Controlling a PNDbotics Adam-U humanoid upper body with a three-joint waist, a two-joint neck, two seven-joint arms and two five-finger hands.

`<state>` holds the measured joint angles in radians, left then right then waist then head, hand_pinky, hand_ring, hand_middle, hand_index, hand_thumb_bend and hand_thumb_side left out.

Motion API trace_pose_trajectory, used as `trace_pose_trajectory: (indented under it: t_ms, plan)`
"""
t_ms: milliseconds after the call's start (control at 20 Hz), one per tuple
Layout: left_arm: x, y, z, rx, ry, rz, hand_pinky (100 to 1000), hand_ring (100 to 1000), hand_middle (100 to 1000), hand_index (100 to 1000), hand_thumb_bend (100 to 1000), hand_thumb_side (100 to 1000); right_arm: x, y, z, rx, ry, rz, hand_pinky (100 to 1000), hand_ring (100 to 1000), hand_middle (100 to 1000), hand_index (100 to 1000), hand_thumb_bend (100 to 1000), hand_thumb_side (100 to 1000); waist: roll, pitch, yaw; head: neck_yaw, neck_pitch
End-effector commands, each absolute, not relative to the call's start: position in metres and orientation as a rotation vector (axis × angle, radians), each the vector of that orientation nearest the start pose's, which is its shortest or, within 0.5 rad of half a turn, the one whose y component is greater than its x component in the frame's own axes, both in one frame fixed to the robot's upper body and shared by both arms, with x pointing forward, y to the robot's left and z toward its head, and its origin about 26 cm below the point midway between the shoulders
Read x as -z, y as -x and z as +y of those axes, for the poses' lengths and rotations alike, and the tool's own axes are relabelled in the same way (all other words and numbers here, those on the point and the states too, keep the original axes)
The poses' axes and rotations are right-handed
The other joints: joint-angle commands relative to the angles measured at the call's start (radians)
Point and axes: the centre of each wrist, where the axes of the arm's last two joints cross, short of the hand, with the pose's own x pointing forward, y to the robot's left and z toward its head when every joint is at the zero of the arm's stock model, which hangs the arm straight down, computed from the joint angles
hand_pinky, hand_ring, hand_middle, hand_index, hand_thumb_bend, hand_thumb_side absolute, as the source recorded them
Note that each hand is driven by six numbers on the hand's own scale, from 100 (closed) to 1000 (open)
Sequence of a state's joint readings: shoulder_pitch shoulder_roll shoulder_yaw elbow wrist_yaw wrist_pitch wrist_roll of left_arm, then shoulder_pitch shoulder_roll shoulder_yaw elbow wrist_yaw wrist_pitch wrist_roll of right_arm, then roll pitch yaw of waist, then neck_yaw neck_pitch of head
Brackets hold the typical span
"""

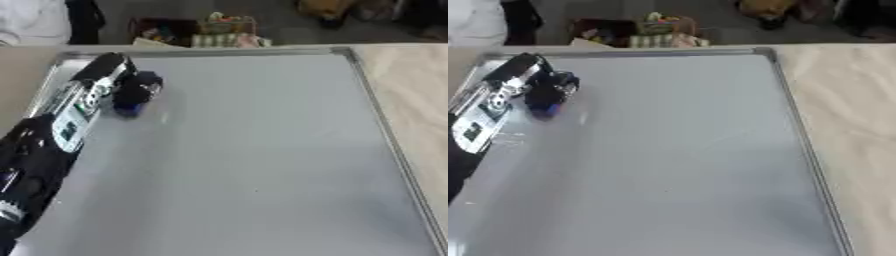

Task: Wipe the whiteboard clean with a brush.

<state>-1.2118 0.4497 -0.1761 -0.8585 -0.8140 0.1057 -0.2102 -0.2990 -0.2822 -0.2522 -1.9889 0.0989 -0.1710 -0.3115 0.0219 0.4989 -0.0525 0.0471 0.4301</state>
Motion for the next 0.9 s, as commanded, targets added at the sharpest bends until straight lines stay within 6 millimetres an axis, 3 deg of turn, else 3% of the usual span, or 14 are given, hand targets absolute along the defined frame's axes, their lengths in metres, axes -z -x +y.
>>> trace_pose_trajectory:
  t_ms: [50, 350, 900]
  plan:
    - [-0.283, -0.499, 0.229, 1.153, -1.059, -1.544, 555, 529, 306, 549, 171, 617, -0.216, -0.293, -0.319, 0.162, 0.615, -2.509, 870, 817, 582, 862, 100, 1000, -0.007, -0.017, -0.003, 0.000, 0.000]
    - [-0.280, -0.499, 0.236, 1.157, -1.114, -1.532, 551, 531, 308, 546, 184, 595, -0.216, -0.293, -0.319, 0.161, 0.613, -2.510, 870, 816, 582, 861, 100, 1000, -0.010, -0.017, 0.001, -0.002, 0.000]
    - [-0.270, -0.501, 0.282, 1.005, -1.264, -1.441, 540, 527, 304, 541, 187, 562, -0.216, -0.292, -0.321, 0.163, 0.622, -2.508, 870, 816, 581, 861, 100, 1000, -0.017, -0.020, 0.011, -0.009, -0.003]
